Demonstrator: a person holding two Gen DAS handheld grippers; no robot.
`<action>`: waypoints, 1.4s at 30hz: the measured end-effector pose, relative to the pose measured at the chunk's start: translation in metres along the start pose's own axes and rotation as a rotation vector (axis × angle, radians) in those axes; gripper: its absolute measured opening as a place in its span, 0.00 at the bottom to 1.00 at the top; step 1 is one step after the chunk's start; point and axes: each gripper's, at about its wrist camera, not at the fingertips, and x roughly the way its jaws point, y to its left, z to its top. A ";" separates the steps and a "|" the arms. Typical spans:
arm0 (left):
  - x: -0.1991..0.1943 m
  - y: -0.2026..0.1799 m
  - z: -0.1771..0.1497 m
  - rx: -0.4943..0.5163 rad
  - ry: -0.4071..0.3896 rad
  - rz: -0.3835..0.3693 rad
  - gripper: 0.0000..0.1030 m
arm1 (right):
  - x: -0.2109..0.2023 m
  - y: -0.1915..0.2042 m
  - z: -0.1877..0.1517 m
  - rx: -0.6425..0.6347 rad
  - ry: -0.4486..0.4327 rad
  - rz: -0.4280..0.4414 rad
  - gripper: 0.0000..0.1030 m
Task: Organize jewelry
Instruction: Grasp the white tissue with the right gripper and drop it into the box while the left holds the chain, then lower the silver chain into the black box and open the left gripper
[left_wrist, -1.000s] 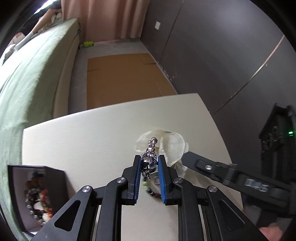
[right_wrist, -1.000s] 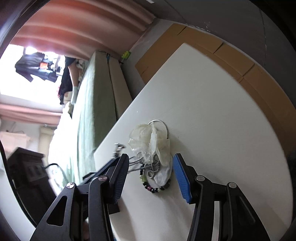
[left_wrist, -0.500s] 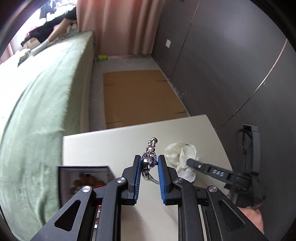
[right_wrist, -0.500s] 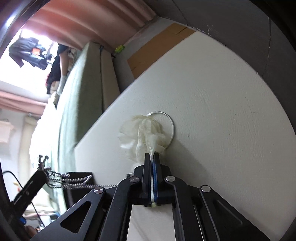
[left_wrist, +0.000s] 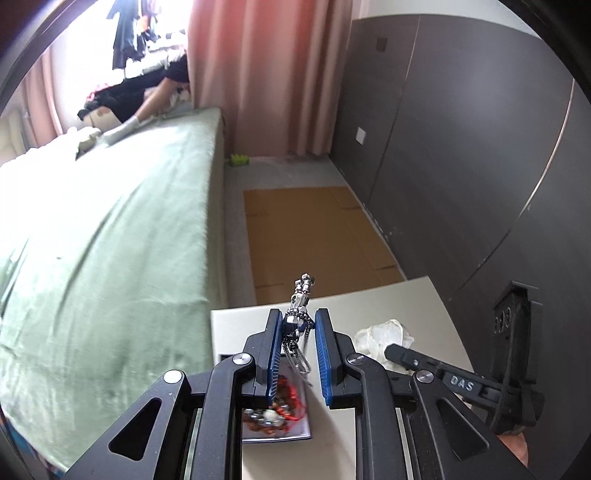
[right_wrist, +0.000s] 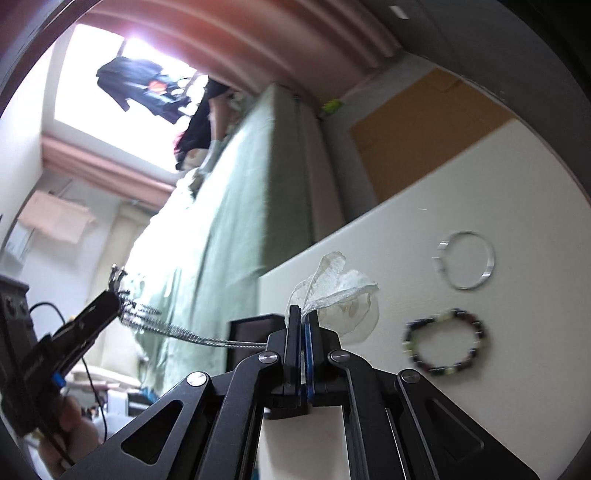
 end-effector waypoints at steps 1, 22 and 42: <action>-0.005 0.003 0.001 -0.002 -0.006 0.003 0.18 | -0.001 0.008 -0.002 -0.018 -0.001 0.018 0.04; -0.078 0.062 0.017 -0.044 -0.124 0.104 0.17 | 0.060 0.086 -0.045 -0.237 0.130 0.093 0.04; -0.051 0.043 0.007 -0.016 -0.094 0.042 0.16 | 0.036 0.021 -0.013 -0.001 0.096 -0.038 0.62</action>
